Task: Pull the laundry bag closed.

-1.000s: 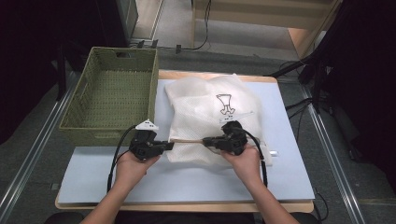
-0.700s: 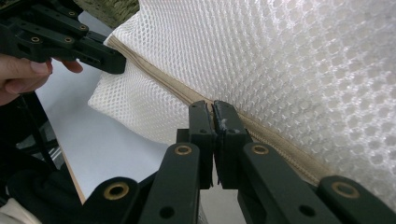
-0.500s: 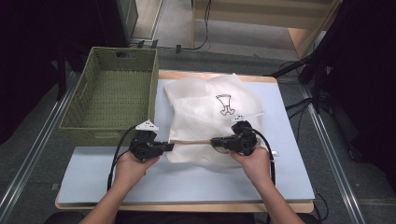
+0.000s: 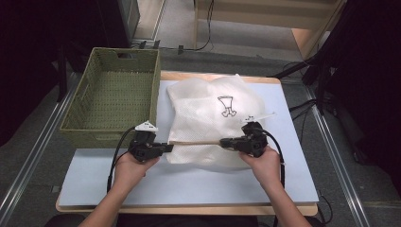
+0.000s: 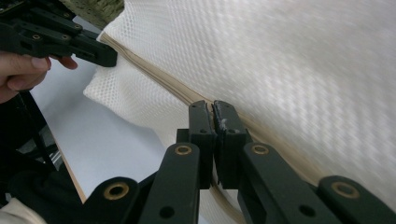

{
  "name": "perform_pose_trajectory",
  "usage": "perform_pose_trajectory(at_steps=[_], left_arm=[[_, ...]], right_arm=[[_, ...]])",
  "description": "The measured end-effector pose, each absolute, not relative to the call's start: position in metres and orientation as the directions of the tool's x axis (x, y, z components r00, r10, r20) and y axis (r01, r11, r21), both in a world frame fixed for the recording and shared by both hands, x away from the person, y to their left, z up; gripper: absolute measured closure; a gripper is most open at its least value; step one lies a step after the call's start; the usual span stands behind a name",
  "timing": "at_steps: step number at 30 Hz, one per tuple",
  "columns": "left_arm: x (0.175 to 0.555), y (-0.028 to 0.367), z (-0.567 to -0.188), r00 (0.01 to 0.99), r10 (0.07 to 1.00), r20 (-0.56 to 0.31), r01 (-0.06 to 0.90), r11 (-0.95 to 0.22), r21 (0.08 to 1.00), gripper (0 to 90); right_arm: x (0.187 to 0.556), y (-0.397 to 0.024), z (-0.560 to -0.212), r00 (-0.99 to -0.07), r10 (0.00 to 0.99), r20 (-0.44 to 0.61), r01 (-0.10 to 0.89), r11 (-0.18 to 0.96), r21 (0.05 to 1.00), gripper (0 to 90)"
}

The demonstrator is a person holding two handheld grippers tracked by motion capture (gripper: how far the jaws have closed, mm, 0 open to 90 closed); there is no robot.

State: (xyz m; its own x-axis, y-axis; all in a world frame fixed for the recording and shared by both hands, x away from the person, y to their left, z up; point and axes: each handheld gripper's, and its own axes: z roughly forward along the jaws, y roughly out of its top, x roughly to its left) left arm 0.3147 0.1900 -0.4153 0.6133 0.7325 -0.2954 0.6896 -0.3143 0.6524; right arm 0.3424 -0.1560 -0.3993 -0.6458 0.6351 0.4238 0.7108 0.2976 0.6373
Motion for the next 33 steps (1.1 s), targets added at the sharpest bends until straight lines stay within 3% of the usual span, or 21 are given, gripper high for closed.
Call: perform_pose_trajectory(at_steps=[10,22,33], left_arm=[[0.314,0.186,-0.415,0.627,0.729,-0.276,0.675,-0.332,0.659,87.1],[0.315,0.187,-0.415,0.623,0.731,-0.278,0.679,-0.330,0.656,87.1],[0.316,0.188,-0.415,0.625,0.728,-0.282,0.683,-0.335,0.649,87.0]], right_arm=[[0.337,-0.164,-0.399,-0.639,0.647,0.415,0.714,0.300,0.632,88.6],[0.331,-0.167,-0.391,-0.633,0.704,0.323,0.693,0.329,0.641,88.5],[0.331,-0.181,-0.392,-0.599,0.721,0.347,0.721,0.298,0.626,88.5]])
